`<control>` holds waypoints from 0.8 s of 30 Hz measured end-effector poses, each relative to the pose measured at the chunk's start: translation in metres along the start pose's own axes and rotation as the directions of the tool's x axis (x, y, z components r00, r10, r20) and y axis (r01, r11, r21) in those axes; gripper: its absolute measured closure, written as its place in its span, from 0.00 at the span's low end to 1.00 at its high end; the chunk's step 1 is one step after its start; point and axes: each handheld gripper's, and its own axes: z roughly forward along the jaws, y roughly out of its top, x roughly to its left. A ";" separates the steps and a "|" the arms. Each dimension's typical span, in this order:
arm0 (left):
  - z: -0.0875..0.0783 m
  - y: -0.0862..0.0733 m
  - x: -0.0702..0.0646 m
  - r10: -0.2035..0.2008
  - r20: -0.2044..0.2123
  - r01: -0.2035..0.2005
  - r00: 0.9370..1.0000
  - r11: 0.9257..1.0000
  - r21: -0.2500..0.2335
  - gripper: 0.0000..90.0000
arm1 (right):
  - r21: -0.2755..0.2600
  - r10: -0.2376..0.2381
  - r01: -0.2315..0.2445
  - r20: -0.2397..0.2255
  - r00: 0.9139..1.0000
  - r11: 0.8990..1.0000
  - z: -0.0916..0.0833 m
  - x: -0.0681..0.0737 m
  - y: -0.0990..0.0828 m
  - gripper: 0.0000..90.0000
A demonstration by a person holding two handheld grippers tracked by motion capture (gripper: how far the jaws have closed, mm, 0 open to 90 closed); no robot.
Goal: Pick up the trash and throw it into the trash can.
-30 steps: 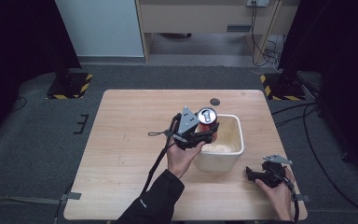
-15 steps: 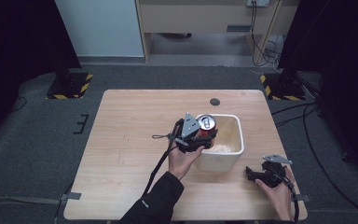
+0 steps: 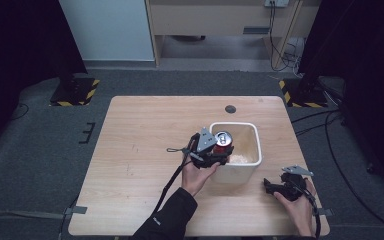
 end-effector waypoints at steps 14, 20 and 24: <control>-0.003 -0.004 -0.005 0.015 0.005 -0.016 1.000 1.000 0.003 0.31 | 0.000 -0.001 0.001 0.000 1.000 1.000 0.000 0.000 0.000 0.03; -0.011 -0.001 -0.007 0.025 0.010 -0.025 1.000 1.000 -0.017 0.28 | 0.000 -0.002 0.002 0.000 1.000 1.000 0.000 0.000 0.000 0.03; -0.020 0.003 -0.007 0.030 0.009 -0.029 1.000 0.999 -0.034 0.26 | 0.000 -0.003 0.003 0.000 1.000 1.000 0.000 0.000 0.000 0.03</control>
